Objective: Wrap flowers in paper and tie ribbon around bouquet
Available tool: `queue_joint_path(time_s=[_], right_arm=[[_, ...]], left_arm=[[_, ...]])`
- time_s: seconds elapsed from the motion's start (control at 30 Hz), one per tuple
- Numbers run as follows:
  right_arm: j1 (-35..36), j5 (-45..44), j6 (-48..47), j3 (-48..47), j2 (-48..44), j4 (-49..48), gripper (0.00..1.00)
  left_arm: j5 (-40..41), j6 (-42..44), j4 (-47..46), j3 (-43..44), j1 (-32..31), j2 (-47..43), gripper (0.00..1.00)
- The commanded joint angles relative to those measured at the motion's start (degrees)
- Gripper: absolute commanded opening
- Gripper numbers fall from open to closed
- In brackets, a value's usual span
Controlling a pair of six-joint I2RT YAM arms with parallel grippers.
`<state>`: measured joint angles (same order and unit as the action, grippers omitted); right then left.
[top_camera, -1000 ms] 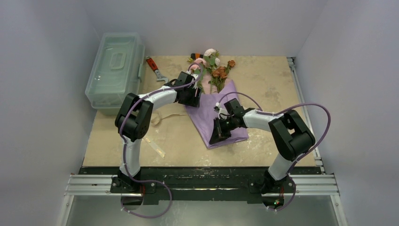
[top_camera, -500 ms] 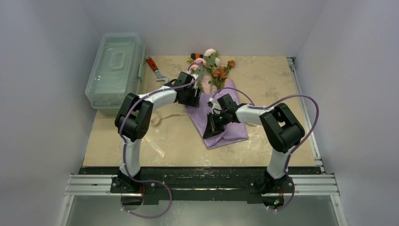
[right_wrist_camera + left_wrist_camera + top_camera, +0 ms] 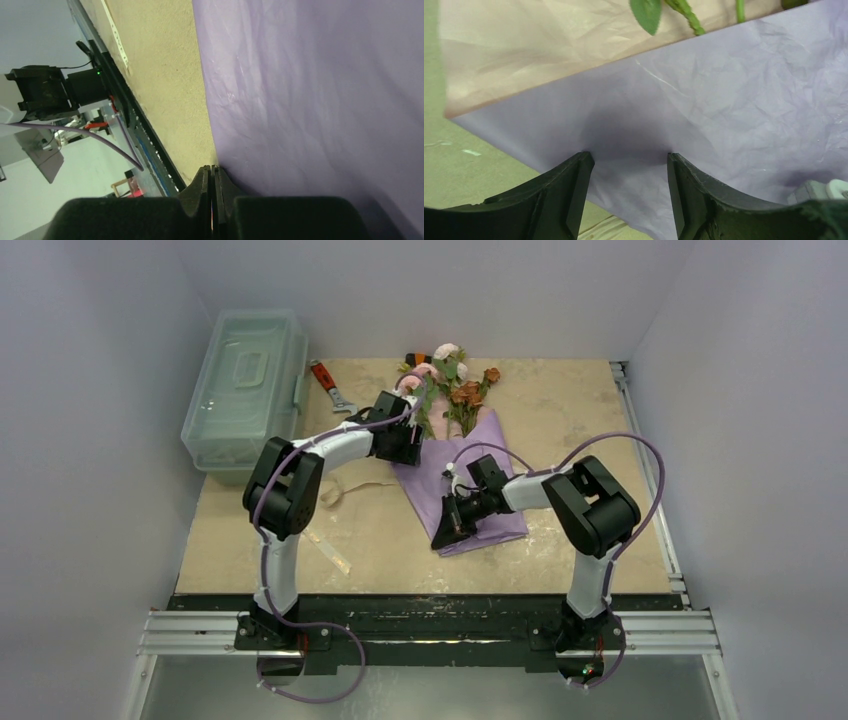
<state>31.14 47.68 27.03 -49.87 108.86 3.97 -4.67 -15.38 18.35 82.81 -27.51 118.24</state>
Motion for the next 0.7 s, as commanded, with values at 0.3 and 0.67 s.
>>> queue_joint_path(time_s=[0.3, 0.67], right_arm=[[0.83, -6.63, -2.24, 6.35, 3.15, 1.67, 0.00], [0.87, -5.90, -2.26, 1.06, 1.25, 7.14, 0.00]], left_arm=[[8.72, 4.33, 4.59, 5.90, 6.73, 4.00, 0.61], [13.36, -3.17, 13.57, 12.62, 4.41, -3.38, 0.54]])
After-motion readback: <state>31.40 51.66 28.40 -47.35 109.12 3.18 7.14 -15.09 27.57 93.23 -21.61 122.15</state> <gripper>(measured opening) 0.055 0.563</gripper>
